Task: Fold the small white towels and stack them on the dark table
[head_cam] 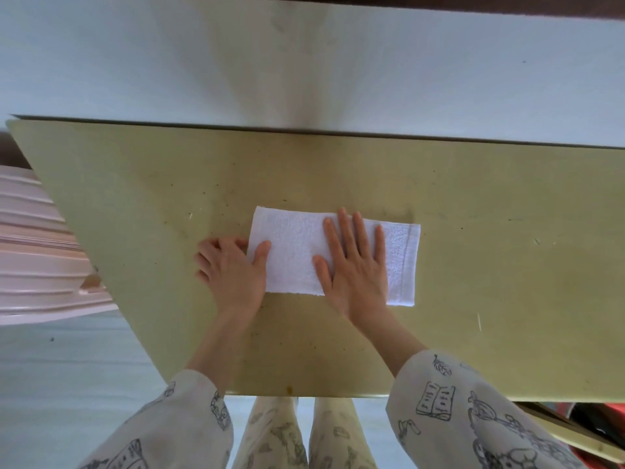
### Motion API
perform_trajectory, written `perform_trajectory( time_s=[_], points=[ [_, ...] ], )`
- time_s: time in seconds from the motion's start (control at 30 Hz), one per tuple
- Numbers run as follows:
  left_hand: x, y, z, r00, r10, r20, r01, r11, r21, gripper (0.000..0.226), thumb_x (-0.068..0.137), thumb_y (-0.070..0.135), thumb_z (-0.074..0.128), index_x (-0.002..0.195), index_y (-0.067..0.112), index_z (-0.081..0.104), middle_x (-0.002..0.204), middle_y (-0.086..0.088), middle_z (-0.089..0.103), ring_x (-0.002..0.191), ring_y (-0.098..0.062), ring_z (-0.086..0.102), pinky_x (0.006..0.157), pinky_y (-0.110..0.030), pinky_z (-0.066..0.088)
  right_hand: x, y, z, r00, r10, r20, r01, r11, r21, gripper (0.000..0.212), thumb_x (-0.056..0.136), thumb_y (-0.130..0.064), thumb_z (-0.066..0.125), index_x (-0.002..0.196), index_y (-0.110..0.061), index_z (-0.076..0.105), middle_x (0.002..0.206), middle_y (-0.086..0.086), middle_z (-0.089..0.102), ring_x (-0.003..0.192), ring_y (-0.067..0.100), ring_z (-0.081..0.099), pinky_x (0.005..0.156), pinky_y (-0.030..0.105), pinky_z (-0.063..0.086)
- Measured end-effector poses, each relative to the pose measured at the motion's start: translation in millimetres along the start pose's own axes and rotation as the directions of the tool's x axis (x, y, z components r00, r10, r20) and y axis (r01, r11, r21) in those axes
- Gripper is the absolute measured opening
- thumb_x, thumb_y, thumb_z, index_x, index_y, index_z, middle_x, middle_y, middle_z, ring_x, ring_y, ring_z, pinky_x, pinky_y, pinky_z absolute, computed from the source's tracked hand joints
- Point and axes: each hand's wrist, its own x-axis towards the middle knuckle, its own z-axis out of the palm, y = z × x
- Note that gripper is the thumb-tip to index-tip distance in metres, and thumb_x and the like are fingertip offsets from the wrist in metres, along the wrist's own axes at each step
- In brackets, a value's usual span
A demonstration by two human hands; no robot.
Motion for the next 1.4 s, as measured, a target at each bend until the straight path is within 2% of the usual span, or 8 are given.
perform_trajectory(
  time_s=[0.17,0.3,0.53,0.8,1.03,1.2,1.3,1.4],
  points=[
    [1,11,-7,0.996,-0.005,0.085,0.013,0.995,-0.101,0.032,0.09,0.034,0.054,0.106,0.006,0.053,0.12,-0.011,0.04,0.112,-0.028,0.039,0.096,-0.036,0.031,-1,0,0,1.0,0.0,0.009,0.0,1.0,0.005,0.062,0.094,-0.049,0.021,0.148,-0.017,0.018,0.156,0.005,0.018,0.145,0.023,0.012,0.114,0.05,0.004],
    [1,14,-15,0.983,-0.024,0.182,0.066,0.971,-0.228,0.022,0.092,0.028,0.053,0.098,0.011,0.04,0.092,-0.001,0.049,0.081,-0.019,0.05,0.072,-0.035,0.041,-1,0,0,1.0,-0.005,0.013,0.004,1.0,0.007,0.062,0.095,-0.049,0.021,0.148,-0.017,0.019,0.156,0.005,0.018,0.145,0.023,0.012,0.114,0.051,0.005],
    [13,14,-22,0.933,-0.073,0.353,0.207,0.911,-0.356,0.026,0.085,0.014,0.062,0.109,0.003,0.06,0.102,-0.007,0.063,0.094,-0.024,0.059,0.078,-0.034,0.047,-1,1,-1,1.0,-0.011,-0.005,0.011,0.999,0.038,0.061,0.094,-0.048,0.022,0.147,-0.017,0.023,0.155,0.006,0.021,0.144,0.024,0.015,0.113,0.051,0.006],
    [5,14,-16,0.971,-0.004,0.238,0.099,0.918,-0.385,0.025,0.092,0.026,0.052,0.072,0.011,0.049,0.072,0.001,0.049,0.064,-0.014,0.044,0.055,-0.024,0.035,-1,1,0,1.0,-0.013,0.022,0.013,1.0,0.022,0.061,0.094,-0.048,0.022,0.147,-0.017,0.02,0.156,0.005,0.019,0.144,0.024,0.014,0.114,0.051,0.003],
    [-19,34,-26,0.978,0.208,0.028,-0.18,0.9,-0.396,0.019,0.092,0.026,0.051,0.084,0.01,0.055,0.067,0.005,0.05,0.059,-0.009,0.041,0.052,-0.02,0.032,1,3,-11,0.999,-0.036,0.029,0.028,0.972,0.235,0.061,0.094,-0.044,0.017,0.148,-0.017,0.022,0.157,0.005,0.015,0.146,0.021,0.008,0.117,0.044,-0.004],
    [-54,77,-21,0.884,0.467,-0.028,-0.446,0.823,-0.353,0.008,0.092,0.02,0.053,0.095,0.017,0.059,0.065,0.01,0.051,0.054,-0.002,0.044,0.053,-0.01,0.036,-17,24,-56,0.935,0.354,-0.002,-0.199,0.529,0.825,0.032,0.097,-0.01,0.039,0.125,-0.014,0.055,0.133,-0.005,0.05,0.123,0.003,0.045,0.095,0.006,0.036],
    [-69,101,7,0.846,0.532,0.037,-0.494,0.808,-0.32,0.021,0.092,0.019,0.054,0.107,0.007,0.062,0.08,0.006,0.058,0.062,-0.006,0.048,0.062,-0.01,0.033,-30,49,-69,0.799,0.537,0.27,-0.418,0.174,0.892,0.021,0.095,-0.009,0.043,0.094,-0.013,0.063,0.086,-0.003,0.066,0.076,0.013,0.064,0.077,0.03,0.052],
    [-77,109,41,0.817,0.544,0.192,-0.491,0.83,-0.265,0.024,0.092,0.021,0.051,0.112,0.01,0.06,0.089,0.002,0.063,0.073,-0.011,0.054,0.066,-0.012,0.031,-37,66,-70,0.732,0.513,0.448,-0.516,-0.011,0.856,0.024,0.094,-0.01,0.042,0.084,-0.008,0.064,0.075,0.004,0.066,0.065,0.018,0.062,0.071,0.033,0.053]
  ],
)
